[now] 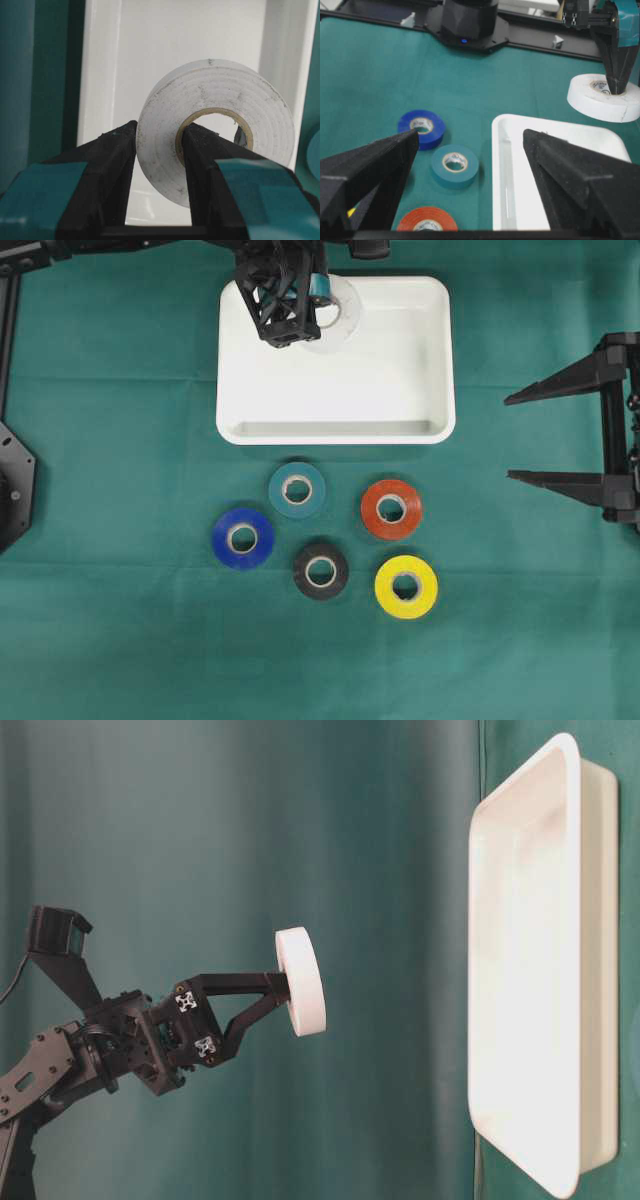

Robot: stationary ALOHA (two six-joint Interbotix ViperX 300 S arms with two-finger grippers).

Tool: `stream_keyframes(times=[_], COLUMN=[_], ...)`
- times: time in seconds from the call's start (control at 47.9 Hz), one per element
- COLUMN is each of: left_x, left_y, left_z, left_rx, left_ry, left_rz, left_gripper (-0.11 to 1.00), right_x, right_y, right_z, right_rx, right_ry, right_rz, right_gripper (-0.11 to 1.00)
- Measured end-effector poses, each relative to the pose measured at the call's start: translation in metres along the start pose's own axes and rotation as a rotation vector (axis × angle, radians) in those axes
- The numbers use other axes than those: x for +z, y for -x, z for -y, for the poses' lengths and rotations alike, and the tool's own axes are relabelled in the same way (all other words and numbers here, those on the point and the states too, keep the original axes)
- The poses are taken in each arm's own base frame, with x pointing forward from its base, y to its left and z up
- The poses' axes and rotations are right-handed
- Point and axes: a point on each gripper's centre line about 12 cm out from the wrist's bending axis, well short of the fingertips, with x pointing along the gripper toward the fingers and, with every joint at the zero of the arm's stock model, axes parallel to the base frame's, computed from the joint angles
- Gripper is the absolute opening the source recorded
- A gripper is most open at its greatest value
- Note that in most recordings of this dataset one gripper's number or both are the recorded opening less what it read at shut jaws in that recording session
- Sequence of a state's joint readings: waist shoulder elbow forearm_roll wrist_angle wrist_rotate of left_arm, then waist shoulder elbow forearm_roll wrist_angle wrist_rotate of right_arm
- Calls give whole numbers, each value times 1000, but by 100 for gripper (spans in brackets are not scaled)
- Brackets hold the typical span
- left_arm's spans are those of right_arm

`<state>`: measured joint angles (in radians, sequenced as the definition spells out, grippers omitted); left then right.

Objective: Pick up the tape from a random location and place it into the white case.
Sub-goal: 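Lower the white tape roll into the tray and open the left gripper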

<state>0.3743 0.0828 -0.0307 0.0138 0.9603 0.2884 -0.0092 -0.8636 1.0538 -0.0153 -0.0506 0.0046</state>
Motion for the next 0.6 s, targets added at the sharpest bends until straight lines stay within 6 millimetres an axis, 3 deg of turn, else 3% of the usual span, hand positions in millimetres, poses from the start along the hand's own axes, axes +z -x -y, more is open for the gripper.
stream_keyframes(times=[0.271, 0.417, 0.605], left_x=[-1, -3, -16], left_y=[-5, -24, -62], left_z=[0, 0, -1], left_rx=[-3, -8, -16], left_ry=[0, 1, 10], left_rz=[-10, -30, -74], left_gripper=[23, 23, 23], right_x=[0, 0, -1], right_y=[0, 0, -1], right_z=[0, 0, 0], right_rx=[0, 0, 0], right_ry=[0, 0, 0], right_rz=[0, 2, -5], right_gripper=[91, 91, 91])
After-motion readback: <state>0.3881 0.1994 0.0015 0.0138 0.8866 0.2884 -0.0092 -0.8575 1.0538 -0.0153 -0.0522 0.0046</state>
